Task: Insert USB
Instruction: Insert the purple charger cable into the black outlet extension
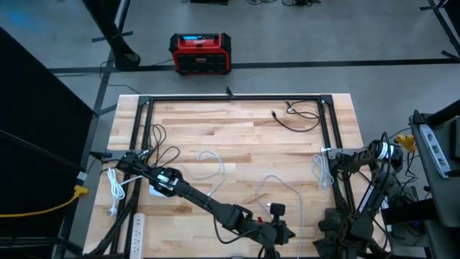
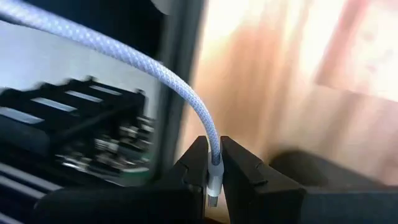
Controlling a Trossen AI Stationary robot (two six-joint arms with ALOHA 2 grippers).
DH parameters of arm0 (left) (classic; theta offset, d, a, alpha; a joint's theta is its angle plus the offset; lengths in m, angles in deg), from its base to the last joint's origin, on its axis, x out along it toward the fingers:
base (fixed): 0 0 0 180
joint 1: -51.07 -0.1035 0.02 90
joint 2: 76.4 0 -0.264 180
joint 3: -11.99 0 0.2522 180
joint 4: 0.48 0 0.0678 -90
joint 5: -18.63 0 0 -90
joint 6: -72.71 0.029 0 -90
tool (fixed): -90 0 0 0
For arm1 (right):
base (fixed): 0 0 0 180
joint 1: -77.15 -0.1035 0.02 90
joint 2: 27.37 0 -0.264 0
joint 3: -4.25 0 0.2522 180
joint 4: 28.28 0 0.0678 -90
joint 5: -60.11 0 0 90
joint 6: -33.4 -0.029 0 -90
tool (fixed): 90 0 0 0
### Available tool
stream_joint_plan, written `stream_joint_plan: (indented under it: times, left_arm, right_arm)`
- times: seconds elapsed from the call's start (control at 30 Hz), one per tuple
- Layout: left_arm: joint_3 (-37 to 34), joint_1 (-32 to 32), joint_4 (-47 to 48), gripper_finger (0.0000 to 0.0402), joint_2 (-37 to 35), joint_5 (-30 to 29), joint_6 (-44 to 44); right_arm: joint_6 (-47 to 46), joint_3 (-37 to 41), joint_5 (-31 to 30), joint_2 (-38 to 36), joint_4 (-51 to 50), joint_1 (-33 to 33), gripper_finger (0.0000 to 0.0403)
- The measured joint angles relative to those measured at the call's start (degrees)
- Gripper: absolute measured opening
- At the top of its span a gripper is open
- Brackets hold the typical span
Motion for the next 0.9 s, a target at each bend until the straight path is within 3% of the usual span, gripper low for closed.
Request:
stream_joint_plan:
  times: [0.27, 0.43, 0.7, 0.9]
  left_arm:
    - [-0.01, 0.0, 0.08, 0.0, -0.01, -0.02, -0.02]
    - [0.01, 0.0, 0.07, 0.0, -0.01, -0.04, -0.02]
    - [0.0, 0.0, 0.07, 0.0, -0.01, -0.04, -0.39]
    - [0.0, -0.05, 0.06, 0.0, -0.01, -0.04, -0.44]
  right_arm:
    - [3.81, -0.15, -0.8, -0.09, -2.67, 0.11, 0.0016]
    - [6.55, -0.13, -6.61, -0.39, -4.44, 0.2, 0.0016]
    - [7.17, -0.49, -6.7, -0.66, -2.51, 0.15, 0.0016]
    - [8.35, -2.8, -17.16, -2.48, -2.81, 0.16, 0.0016]
